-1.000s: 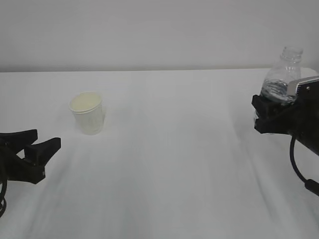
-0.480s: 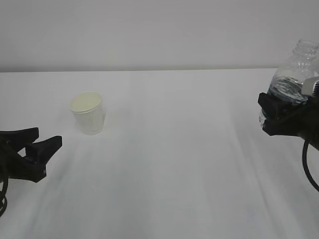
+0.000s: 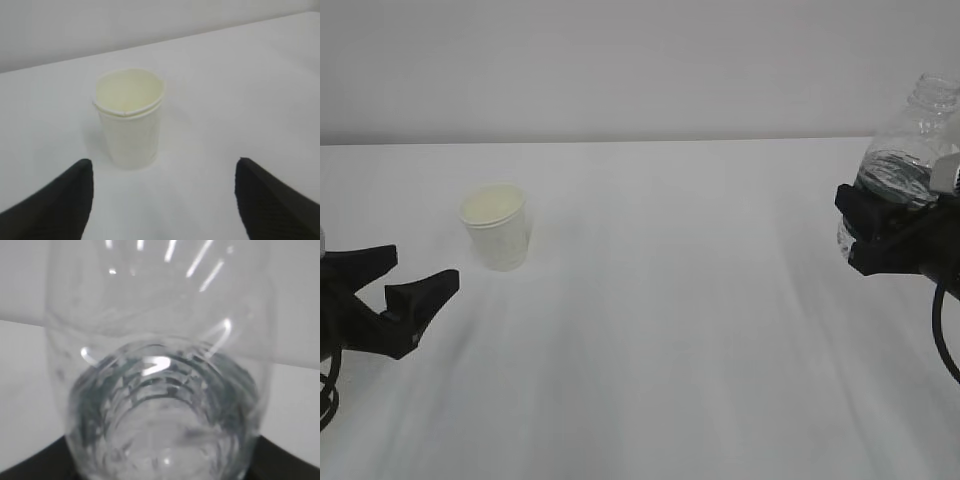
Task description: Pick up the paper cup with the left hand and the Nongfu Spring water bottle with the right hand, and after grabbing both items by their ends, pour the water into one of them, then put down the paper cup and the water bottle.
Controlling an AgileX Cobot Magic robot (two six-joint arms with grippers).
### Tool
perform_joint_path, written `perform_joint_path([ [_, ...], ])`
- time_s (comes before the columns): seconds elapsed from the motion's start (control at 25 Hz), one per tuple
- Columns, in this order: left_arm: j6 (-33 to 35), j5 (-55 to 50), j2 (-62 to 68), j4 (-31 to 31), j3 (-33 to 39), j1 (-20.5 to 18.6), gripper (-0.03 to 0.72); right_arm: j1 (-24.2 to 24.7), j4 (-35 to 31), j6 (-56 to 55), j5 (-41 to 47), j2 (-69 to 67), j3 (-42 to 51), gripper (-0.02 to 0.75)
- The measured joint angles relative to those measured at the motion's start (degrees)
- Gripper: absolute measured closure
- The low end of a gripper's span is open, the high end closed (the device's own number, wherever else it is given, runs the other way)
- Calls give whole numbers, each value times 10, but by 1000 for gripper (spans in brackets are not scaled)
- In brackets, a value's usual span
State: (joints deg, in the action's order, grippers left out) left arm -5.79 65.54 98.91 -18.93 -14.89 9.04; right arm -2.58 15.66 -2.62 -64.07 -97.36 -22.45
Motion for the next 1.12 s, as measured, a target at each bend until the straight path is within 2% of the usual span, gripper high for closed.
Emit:
perform_joint_path([
  [0.2,-4,0,7,4,-29,0,24,0,2,-3,0,0,1,344],
  [0.52,-8,1,104,13,-78,0,30,0,2,-4,0,0,1,344],
  [1.12,-14,1,202,3,-168,0,43,0,5,-5,0,0,1,344],
])
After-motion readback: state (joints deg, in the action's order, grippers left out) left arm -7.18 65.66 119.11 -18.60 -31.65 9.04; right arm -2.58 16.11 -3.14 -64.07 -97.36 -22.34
